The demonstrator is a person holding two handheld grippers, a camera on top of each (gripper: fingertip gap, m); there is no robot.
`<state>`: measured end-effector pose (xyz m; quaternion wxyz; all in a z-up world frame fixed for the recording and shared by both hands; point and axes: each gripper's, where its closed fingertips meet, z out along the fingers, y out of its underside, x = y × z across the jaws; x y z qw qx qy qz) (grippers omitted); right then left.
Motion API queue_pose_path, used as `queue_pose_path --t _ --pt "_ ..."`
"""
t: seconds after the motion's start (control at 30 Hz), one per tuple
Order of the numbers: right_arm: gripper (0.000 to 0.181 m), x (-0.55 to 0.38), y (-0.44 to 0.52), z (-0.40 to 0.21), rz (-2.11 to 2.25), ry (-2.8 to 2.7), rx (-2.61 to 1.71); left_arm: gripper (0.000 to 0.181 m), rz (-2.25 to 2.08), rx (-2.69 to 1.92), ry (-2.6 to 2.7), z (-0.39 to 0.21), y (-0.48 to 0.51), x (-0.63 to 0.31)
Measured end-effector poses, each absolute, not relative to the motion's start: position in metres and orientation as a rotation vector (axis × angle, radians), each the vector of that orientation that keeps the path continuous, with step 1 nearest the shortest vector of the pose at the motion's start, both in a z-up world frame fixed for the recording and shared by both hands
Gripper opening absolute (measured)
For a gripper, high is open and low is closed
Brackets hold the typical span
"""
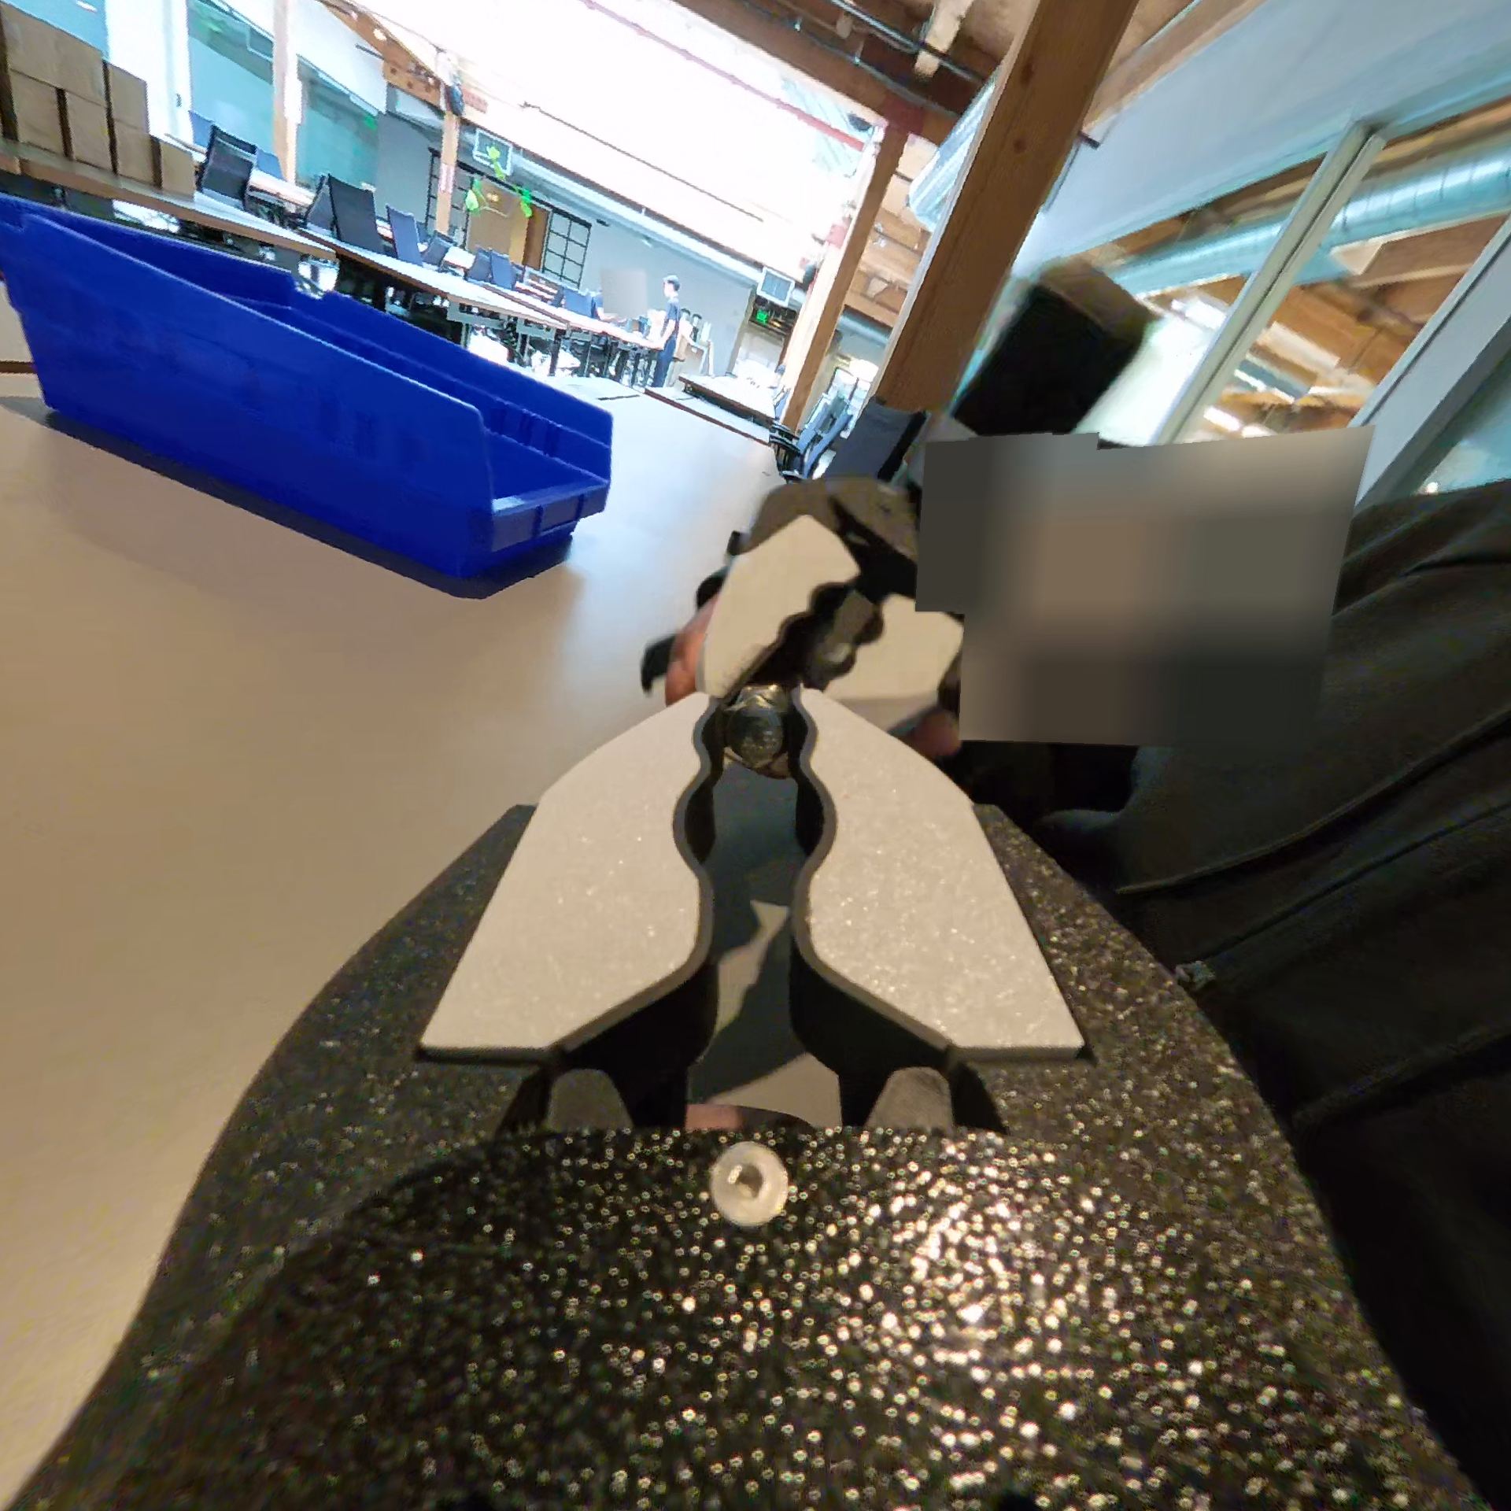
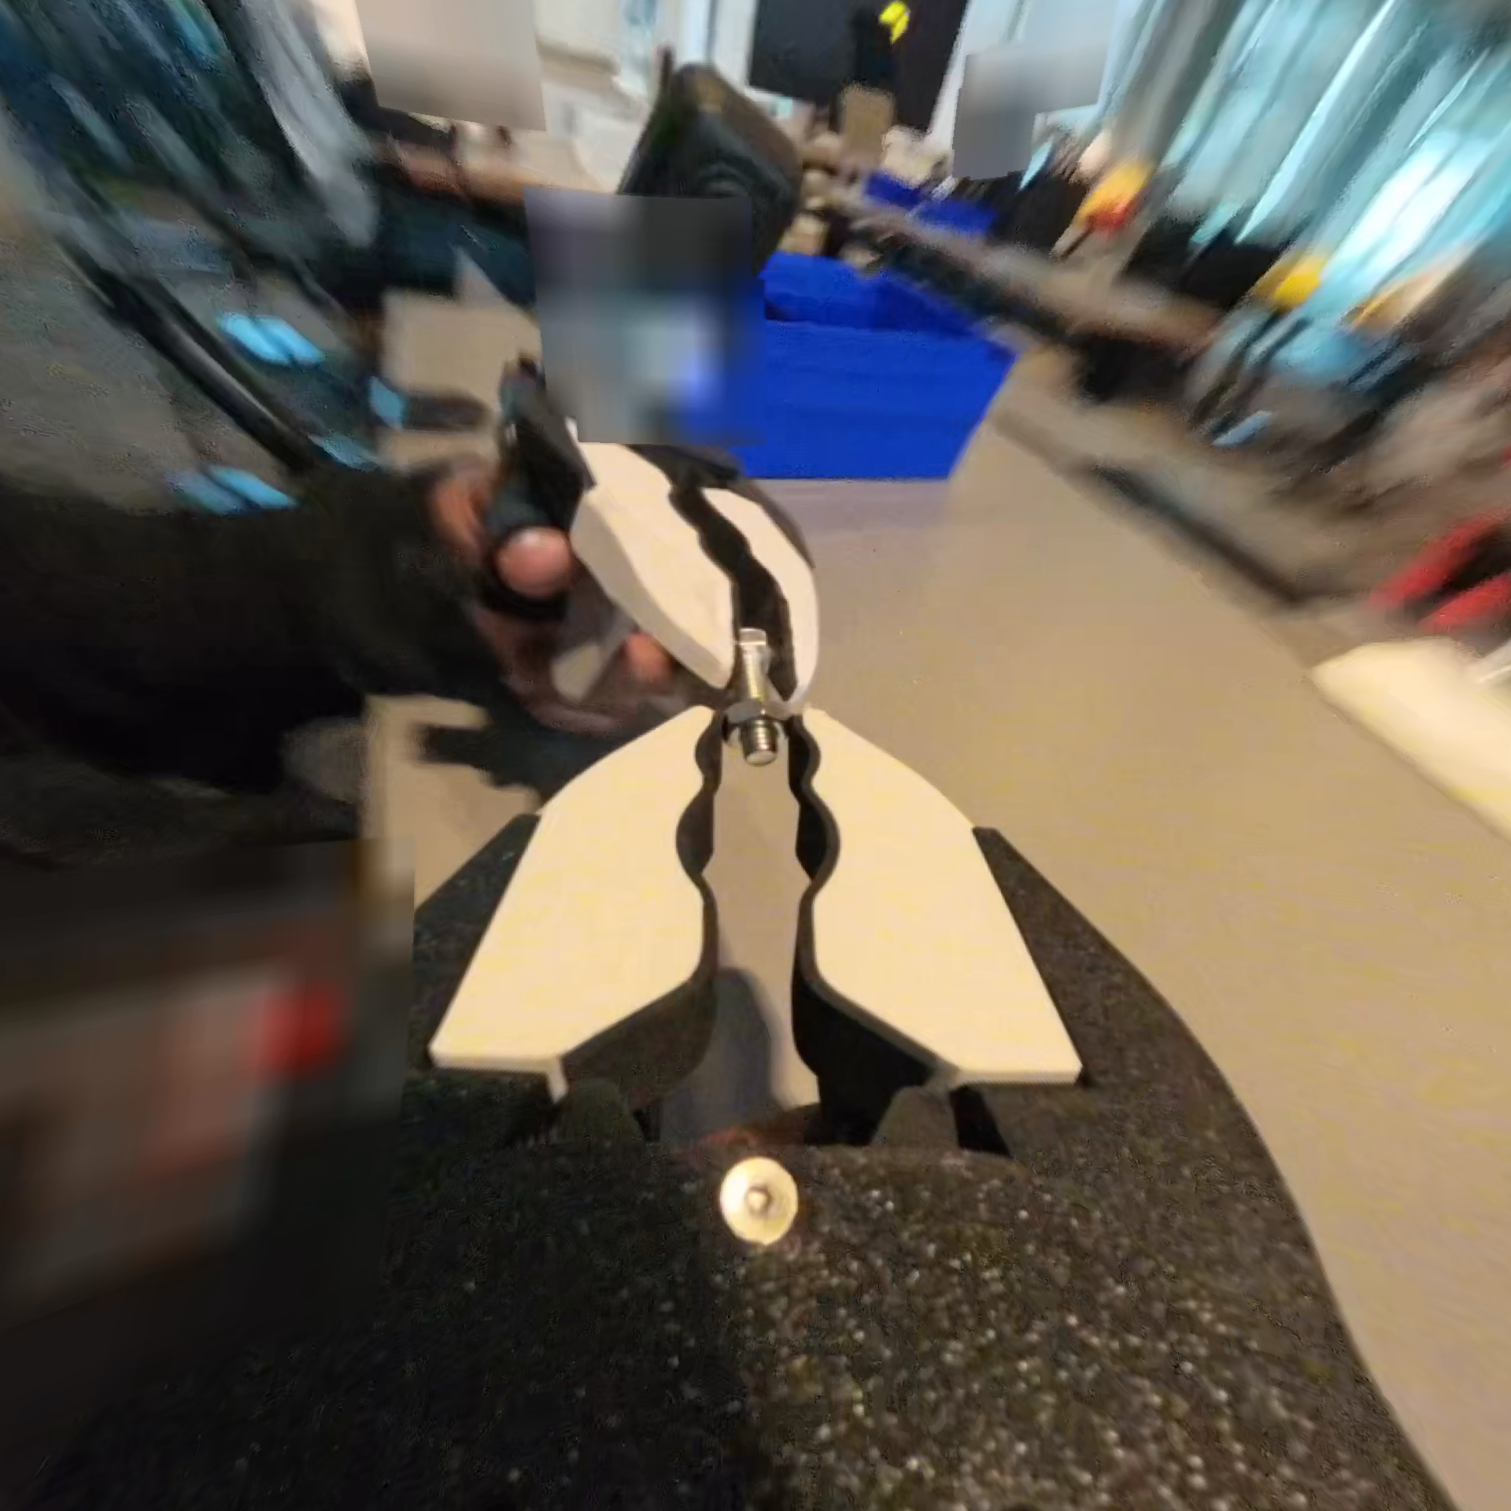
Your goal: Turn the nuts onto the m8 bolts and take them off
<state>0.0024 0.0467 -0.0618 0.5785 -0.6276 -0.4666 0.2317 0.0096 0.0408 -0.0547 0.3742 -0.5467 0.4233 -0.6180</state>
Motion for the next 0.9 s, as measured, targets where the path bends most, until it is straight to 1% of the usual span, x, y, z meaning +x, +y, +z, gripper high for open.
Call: queue_pose_path --t 0.07,0.1,0.13,0.17,0.27,0.4,0.5,0.57,0.7,0.77,0.83,0.9 --pt "0.015 0.002 0.038 -0.059 0.967 -0.965 -1.627 0.014 -1.573 -1.36 1.116 -0.053 0.035 0.01" --pt "0.014 0.003 0.037 -0.055 1.093 -0.92 -1.631 0.014 -1.567 -1.35 1.107 -0.051 0.036 0.011" --pt "0.016 0.005 0.039 -0.051 1.127 -0.897 -1.595 0.014 -1.566 -1.358 1.09 -0.051 0.038 0.011" --pt "0.02 0.008 0.043 -0.048 1.078 -0.893 -1.544 0.014 -1.57 -1.371 1.075 -0.052 0.041 0.011" --pt "0.03 0.013 0.052 -0.043 0.727 -0.982 -1.382 0.014 -1.615 -1.381 1.019 -0.048 0.046 0.007" --pt "0.031 0.009 0.047 -0.044 0.264 -1.17 -1.148 0.014 -1.67 -1.4 0.981 -0.048 0.048 0.006" --pt "0.031 0.006 0.049 -0.049 0.098 -1.213 -1.091 0.014 -1.689 -1.404 0.981 -0.048 0.047 0.006" --pt "0.031 0.005 0.051 -0.049 0.057 -1.207 -1.073 0.014 -1.699 -1.408 0.995 -0.049 0.045 0.006" --pt "0.016 0.004 0.049 -0.049 -0.02 -1.235 -1.024 0.014 -1.707 -1.417 1.005 -0.05 0.043 0.008" --pt "0.015 0.003 0.049 -0.052 -0.002 -1.243 -1.048 0.014 -1.7 -1.423 1.003 -0.05 0.044 0.008" --pt "0.014 0.004 0.049 -0.054 0.095 -1.232 -1.133 0.014 -1.671 -1.427 1.015 -0.052 0.044 0.009" --pt "0.014 0.004 0.047 -0.057 0.339 -1.183 -1.307 0.014 -1.619 -1.413 1.054 -0.054 0.042 0.01"
